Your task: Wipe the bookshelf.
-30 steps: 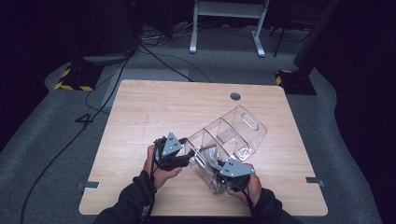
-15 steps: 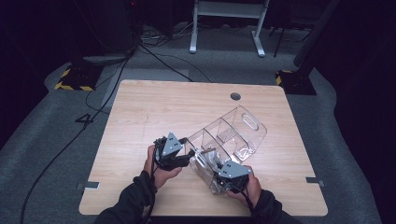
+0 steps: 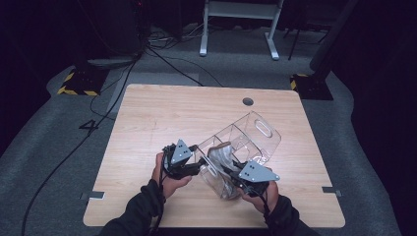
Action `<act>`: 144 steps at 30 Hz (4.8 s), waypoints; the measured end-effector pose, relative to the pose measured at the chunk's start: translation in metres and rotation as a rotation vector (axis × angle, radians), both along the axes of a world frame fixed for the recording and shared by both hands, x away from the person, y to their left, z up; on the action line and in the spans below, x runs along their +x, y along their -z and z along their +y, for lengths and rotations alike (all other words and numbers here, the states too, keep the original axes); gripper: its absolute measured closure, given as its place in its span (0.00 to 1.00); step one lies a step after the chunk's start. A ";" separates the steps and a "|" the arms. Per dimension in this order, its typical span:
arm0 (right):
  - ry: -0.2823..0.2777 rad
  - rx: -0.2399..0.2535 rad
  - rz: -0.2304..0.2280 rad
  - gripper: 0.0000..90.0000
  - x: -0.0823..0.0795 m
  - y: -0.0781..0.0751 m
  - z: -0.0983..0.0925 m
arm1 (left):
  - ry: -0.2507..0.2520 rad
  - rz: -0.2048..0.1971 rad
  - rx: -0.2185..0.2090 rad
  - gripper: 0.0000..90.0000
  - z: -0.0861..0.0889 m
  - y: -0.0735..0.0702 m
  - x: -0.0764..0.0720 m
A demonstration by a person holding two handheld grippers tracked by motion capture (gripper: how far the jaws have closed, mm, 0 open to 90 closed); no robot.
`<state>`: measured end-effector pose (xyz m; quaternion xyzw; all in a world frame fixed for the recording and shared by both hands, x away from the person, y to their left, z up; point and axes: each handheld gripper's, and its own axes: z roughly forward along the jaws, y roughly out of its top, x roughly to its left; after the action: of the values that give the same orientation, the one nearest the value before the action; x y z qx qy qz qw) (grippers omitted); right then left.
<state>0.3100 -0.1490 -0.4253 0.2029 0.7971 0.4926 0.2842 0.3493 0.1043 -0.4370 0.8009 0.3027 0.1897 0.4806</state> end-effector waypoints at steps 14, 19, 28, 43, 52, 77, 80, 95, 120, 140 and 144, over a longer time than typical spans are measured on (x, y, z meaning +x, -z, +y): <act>-0.065 -0.189 0.119 0.85 -0.001 0.066 0.019 | 0.005 -0.004 0.013 0.51 0.000 -0.001 0.000; -0.096 -0.162 0.149 0.85 -0.001 0.059 0.014 | 0.006 -0.005 0.021 0.51 0.000 -0.002 0.000; -0.068 -0.015 0.010 0.84 -0.010 0.006 -0.004 | 0.006 0.008 0.025 0.51 -0.002 -0.003 -0.003; -0.095 -0.111 0.027 0.84 -0.013 0.025 0.004 | 0.018 0.009 0.025 0.51 -0.004 -0.003 -0.006; -0.097 -0.230 0.061 0.85 -0.013 0.063 0.016 | 0.023 0.008 0.024 0.51 -0.004 -0.003 -0.006; 0.099 0.047 -0.187 0.85 -0.021 -0.033 -0.018 | 0.022 0.009 0.017 0.51 -0.005 -0.002 -0.005; 0.067 0.004 -0.165 0.85 -0.023 -0.022 -0.018 | 0.025 0.009 0.017 0.51 -0.004 -0.002 -0.005; -0.069 -0.268 0.039 0.82 -0.030 0.037 -0.016 | 0.025 0.009 0.017 0.51 -0.004 -0.002 -0.005; -0.162 -0.394 0.264 0.44 -0.021 0.054 -0.008 | 0.026 0.009 0.015 0.51 -0.005 -0.002 -0.005; -0.100 -0.319 0.129 0.80 -0.026 0.024 -0.013 | 0.027 0.007 0.019 0.51 -0.005 -0.002 -0.005; -0.053 -0.222 0.039 0.80 -0.026 0.005 -0.013 | 0.021 0.006 0.022 0.51 -0.005 -0.002 -0.005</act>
<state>0.2843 -0.1620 -0.4300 0.1584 0.8572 0.4048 0.2763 0.3442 0.0990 -0.4349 0.8098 0.2937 0.1858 0.4726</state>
